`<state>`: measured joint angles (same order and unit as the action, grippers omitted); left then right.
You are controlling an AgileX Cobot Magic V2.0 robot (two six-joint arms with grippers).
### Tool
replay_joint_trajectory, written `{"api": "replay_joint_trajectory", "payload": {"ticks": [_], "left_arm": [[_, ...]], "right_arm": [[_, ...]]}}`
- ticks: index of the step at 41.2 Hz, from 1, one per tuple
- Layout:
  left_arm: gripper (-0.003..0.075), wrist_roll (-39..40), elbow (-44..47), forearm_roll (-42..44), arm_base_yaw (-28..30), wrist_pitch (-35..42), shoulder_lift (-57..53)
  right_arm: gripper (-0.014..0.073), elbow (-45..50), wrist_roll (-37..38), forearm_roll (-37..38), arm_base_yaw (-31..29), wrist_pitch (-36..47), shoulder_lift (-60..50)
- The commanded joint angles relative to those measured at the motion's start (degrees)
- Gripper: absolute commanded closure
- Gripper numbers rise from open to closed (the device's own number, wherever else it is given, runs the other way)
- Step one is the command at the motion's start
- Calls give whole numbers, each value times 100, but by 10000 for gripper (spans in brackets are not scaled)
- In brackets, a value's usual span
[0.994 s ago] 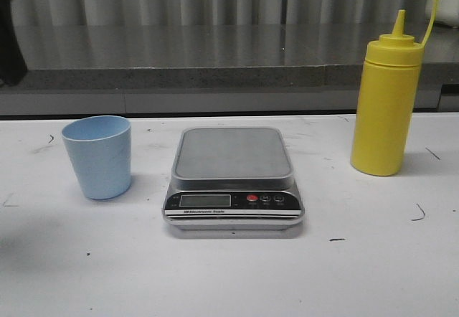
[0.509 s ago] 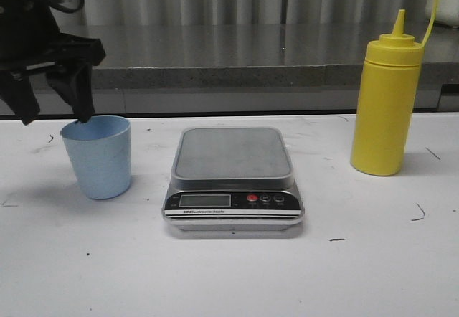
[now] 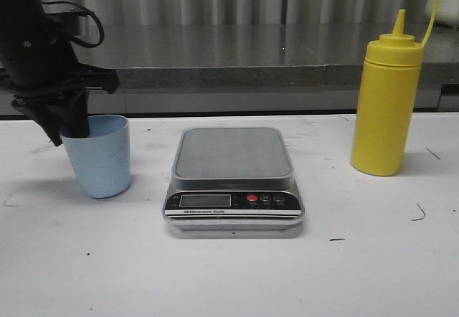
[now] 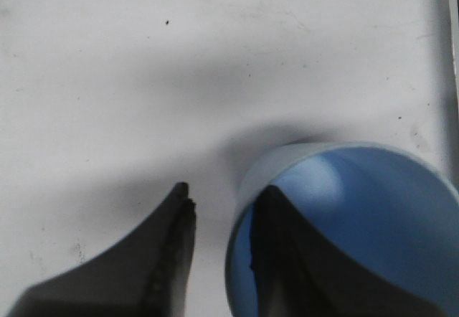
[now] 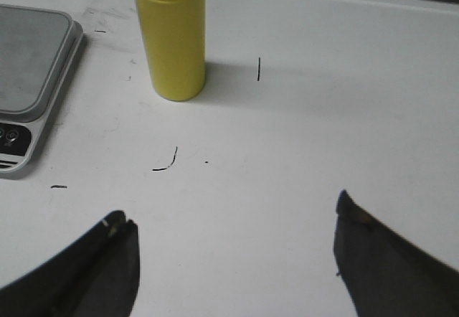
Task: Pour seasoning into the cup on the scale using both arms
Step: 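Lower the left gripper onto the light blue cup and grasp its rim, then lift the blue cup with the left gripper and carry it over the scale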
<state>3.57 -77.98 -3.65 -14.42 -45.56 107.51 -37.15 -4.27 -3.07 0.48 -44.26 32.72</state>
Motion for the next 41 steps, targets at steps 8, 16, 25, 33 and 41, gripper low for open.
{"api": "replay_joint_trajectory", "payload": {"ticks": [8, 16, 25, 33, 41], "left_arm": [[740, -4, -356, -141, -46, -34, -309], [740, -4, -1043, -219, -205, -517, -484], [740, -4, -1904, -314, -888, -719, -524], [741, 188, -2309, 307, -1642, -466, -233], [741, 235, -2780, 538, -1881, -718, 375]], "right_arm": [[13, -187, -66, -4, -10, 369, 49], [13, -187, -66, -4, -10, 369, 49], [13, -187, -66, -4, -10, 369, 49], [13, -187, -66, -4, -10, 369, 49], [13, -187, -66, -4, -10, 369, 49]]}}
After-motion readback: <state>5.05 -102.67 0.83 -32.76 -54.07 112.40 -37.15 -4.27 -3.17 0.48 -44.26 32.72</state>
